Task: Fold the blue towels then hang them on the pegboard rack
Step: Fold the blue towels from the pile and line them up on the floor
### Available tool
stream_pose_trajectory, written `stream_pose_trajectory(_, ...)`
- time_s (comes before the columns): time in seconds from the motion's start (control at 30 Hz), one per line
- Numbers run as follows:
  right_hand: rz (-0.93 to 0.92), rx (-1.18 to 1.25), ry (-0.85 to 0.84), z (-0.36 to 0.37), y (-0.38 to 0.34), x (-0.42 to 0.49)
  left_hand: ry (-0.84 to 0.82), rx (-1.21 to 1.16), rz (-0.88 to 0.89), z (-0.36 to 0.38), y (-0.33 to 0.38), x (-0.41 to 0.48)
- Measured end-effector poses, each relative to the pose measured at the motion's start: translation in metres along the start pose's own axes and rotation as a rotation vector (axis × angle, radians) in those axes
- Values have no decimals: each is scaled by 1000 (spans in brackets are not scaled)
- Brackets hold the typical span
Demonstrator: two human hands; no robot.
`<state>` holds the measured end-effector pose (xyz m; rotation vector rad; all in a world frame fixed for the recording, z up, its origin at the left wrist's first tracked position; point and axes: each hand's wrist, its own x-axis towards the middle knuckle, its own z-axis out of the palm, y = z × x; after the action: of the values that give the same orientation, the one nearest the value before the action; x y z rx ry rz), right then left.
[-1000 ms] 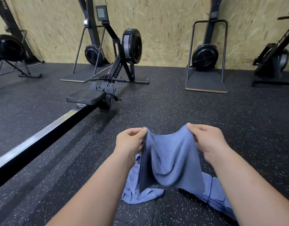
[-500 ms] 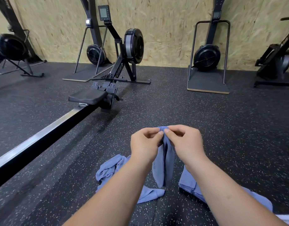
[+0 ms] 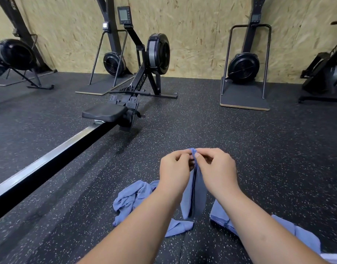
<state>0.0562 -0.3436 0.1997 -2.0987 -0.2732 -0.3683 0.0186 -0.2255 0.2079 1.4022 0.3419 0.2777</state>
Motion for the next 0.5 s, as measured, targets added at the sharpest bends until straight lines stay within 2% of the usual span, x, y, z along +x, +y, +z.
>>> stream_pose_trajectory(0.13, -22, 11, -5, 3, 0, -5, -79, -169, -77, 0, 6, -5)
stream_pose_trajectory(0.23, -31, 22, -4, 1, 2, -3, -97, -175, -86, -2, 6, -4)
stream_pose_trajectory(0.4, 62, 68, -30, -5, 12, 9, -110, 93, 8, -10, 1, 9)
stream_pose_trajectory(0.5, 105, 121, -8, -9, 19, 16, -91, 382, 145, -21, -6, 20)
